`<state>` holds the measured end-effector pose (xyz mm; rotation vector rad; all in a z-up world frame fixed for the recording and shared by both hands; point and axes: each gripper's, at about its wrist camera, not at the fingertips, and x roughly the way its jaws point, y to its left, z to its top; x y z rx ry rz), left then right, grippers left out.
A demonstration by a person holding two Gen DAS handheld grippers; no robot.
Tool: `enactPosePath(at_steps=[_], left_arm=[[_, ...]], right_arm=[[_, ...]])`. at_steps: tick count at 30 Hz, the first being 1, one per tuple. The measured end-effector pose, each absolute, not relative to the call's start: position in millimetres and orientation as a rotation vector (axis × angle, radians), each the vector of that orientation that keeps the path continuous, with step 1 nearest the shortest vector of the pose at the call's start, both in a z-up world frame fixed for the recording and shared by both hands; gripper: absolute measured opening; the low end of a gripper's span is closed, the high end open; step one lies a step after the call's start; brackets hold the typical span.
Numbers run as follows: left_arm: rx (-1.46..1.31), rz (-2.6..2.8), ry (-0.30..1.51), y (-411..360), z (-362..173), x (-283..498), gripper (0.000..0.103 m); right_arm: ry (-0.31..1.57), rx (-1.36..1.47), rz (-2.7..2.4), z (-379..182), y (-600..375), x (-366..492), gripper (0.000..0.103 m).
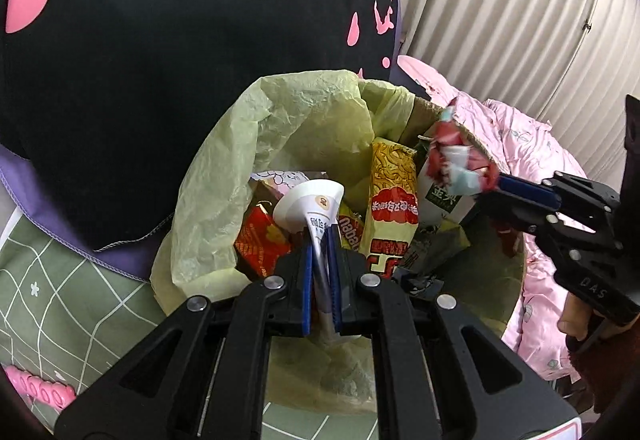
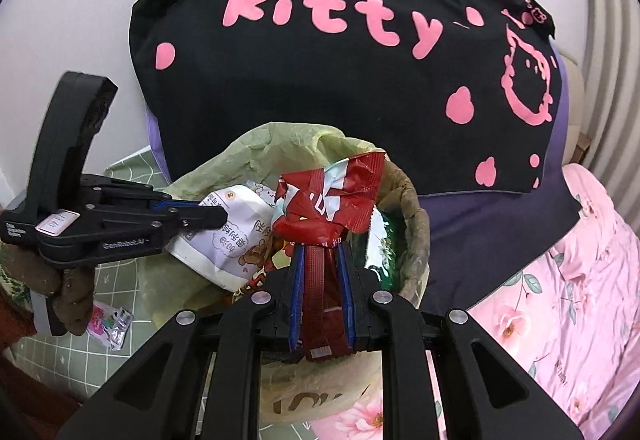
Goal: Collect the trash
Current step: 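Lower both items into the yellow trash bag and open both tools, then move the left tool to the chip bag while the right tool approaches the Kleenex pack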
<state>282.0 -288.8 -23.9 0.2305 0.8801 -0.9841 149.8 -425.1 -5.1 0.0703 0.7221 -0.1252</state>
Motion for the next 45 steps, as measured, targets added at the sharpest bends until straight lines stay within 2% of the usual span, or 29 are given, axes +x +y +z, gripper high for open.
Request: enactPosePath(at_steps=[11,13,15,18,19,20,28,37,45], left_arm=[[0.126,-1.036,0.868,-273,-1,284,0.007],[0.082,-1.072,0.882,-269,2,286,0.014],[0.051,-1.094,0.879,-266,6,286,0.029],[0.015,-1.096,0.865,-259,16,287,0.037],[0.001,-1.091,0.860,-254,19,287,0.038],[-0.018,-1.084,0.853,-248,22,288,0.039],[-0.098,-0.933,0.758,-167,35,291,0.043],[-0.138,-0.614,0.818,-34,-18,293,0.043],[-0.153,-0.302,0.897,83,-80,265,0.043]], right_arm=[[0.730,0.054,-0.140,-8,-423,153,0.016],[0.725,0.064,-0.146,-8,-422,152,0.017],[0.722,0.072,-0.154,-8,-422,152,0.018],[0.723,0.056,-0.171,-8,-418,153,0.019],[0.723,0.053,-0.171,-8,-417,153,0.025],[0.724,0.054,-0.166,-9,-416,154,0.035],[0.673,0.050,-0.118,4,-393,156,0.038],[0.601,0.054,0.189,18,-315,165,0.040],[0.802,0.003,0.490,-53,-225,181,0.044]])
